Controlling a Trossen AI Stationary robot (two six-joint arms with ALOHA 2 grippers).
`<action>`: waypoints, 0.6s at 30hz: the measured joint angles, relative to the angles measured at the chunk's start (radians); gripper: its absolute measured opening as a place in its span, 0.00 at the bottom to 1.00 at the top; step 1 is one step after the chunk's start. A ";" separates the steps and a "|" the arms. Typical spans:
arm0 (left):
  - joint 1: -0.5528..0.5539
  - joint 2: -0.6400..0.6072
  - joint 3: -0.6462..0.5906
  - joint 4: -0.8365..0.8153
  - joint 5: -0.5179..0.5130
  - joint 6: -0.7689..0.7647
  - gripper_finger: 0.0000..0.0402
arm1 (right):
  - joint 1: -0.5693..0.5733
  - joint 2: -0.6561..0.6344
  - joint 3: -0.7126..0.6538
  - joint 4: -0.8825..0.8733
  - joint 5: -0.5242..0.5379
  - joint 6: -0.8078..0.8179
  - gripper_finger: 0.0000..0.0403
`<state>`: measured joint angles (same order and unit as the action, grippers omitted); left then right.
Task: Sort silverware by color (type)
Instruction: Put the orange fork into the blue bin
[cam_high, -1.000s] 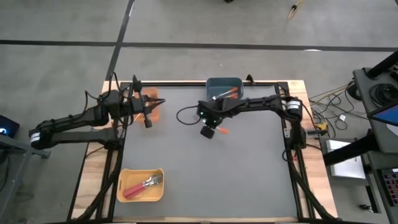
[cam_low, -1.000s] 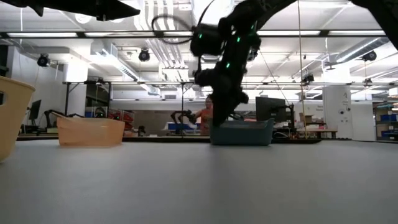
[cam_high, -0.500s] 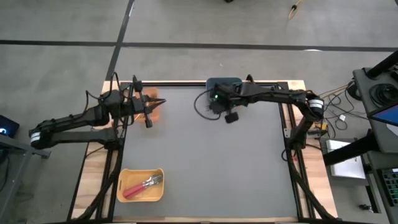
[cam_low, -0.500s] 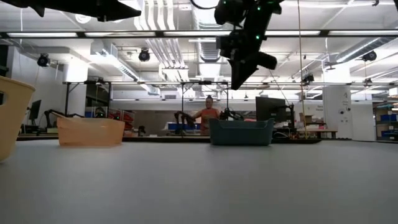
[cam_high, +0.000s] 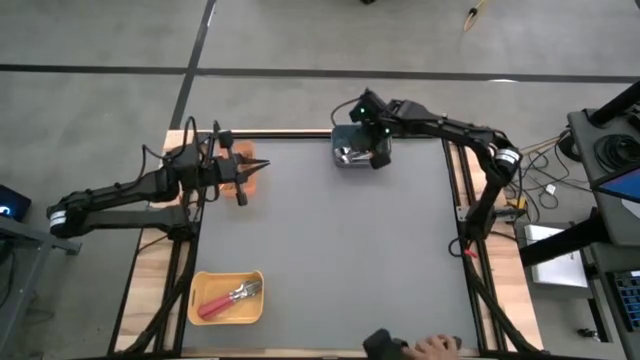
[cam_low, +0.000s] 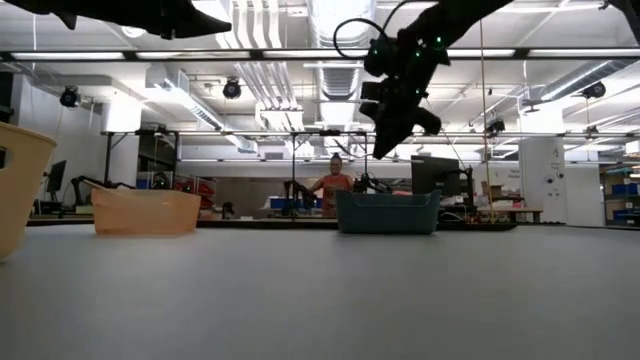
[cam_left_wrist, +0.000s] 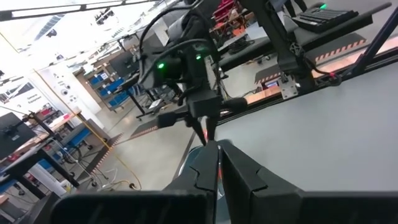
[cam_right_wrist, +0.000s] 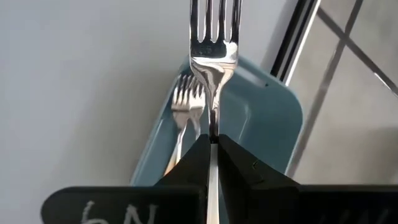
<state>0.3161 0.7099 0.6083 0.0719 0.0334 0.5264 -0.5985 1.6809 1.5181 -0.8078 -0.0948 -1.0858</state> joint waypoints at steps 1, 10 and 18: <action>0.000 0.002 0.000 0.000 0.000 0.006 0.00 | -0.013 0.006 0.000 0.015 -0.028 0.001 0.03; 0.000 0.016 0.000 0.005 0.000 0.015 0.00 | -0.073 0.087 0.000 0.069 -0.074 0.001 0.03; 0.000 0.018 0.000 0.003 0.000 0.015 0.00 | -0.105 0.134 0.000 0.069 -0.071 -0.008 0.03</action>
<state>0.3161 0.7280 0.6083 0.0753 0.0331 0.5419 -0.7033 1.8148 1.5181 -0.7385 -0.1660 -1.0939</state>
